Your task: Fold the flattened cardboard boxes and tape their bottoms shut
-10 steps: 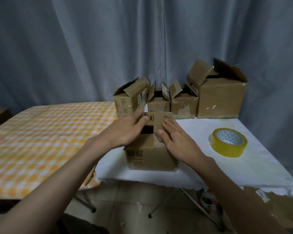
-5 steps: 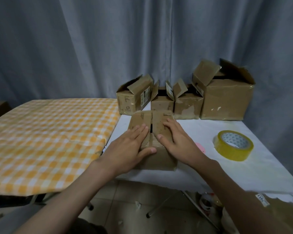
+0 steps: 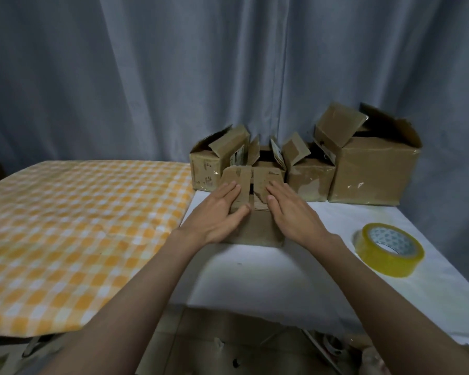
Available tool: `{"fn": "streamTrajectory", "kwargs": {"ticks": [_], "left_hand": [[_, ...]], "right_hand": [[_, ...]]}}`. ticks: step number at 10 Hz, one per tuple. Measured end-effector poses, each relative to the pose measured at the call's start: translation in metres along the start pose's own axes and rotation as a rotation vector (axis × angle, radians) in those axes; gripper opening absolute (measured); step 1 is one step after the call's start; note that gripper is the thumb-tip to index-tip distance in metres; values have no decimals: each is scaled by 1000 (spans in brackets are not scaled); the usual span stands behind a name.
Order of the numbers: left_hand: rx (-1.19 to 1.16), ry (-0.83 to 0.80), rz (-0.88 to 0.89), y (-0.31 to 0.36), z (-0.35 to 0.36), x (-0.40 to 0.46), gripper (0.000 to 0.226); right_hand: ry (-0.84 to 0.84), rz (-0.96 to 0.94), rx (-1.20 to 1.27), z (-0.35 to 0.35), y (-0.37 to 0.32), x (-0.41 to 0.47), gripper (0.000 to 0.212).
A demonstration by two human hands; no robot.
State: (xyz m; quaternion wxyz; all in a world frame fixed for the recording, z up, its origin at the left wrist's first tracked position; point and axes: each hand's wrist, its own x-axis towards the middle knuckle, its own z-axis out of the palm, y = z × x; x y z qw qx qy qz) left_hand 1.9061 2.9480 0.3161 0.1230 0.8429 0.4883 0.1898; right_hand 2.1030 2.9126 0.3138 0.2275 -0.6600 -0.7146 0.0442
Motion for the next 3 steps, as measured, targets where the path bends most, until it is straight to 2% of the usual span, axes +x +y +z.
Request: {"fn": "streamTrajectory", "kwargs": {"ticks": [2,3], "left_hand": [[37,108,70,6,-22,2,70],[-58,280,91,5,-49,-4,72]], "right_hand": [[99,55,118,-16,-6,-1,52],[241,30,175,-36,-7,-5,48]]}}
